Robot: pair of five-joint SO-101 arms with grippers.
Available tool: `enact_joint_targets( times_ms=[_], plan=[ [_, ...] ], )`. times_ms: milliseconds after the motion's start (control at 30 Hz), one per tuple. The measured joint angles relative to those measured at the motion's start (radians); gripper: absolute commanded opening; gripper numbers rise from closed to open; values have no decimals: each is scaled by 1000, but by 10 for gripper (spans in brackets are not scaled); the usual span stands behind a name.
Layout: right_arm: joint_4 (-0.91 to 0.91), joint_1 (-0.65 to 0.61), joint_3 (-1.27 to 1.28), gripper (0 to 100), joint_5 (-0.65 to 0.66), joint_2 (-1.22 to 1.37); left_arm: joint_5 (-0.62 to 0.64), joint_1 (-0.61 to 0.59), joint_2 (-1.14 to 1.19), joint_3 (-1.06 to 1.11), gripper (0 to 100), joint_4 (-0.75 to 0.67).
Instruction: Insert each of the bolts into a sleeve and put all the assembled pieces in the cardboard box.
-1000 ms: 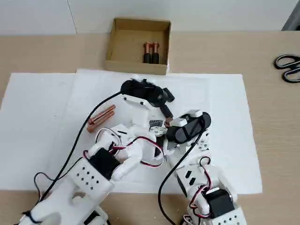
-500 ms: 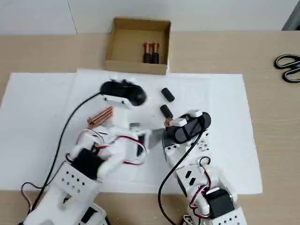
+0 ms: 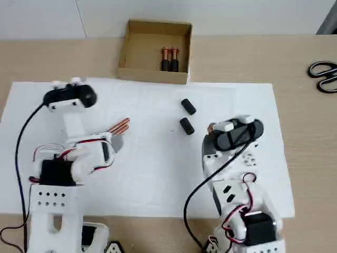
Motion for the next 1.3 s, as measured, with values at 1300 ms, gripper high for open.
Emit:
enact_joint_targets(
  times_ms=[1300],
  plan=[
    [-1030,-37,-1602,9,3,2421,0,-51,0,3,233,3]
  ],
)
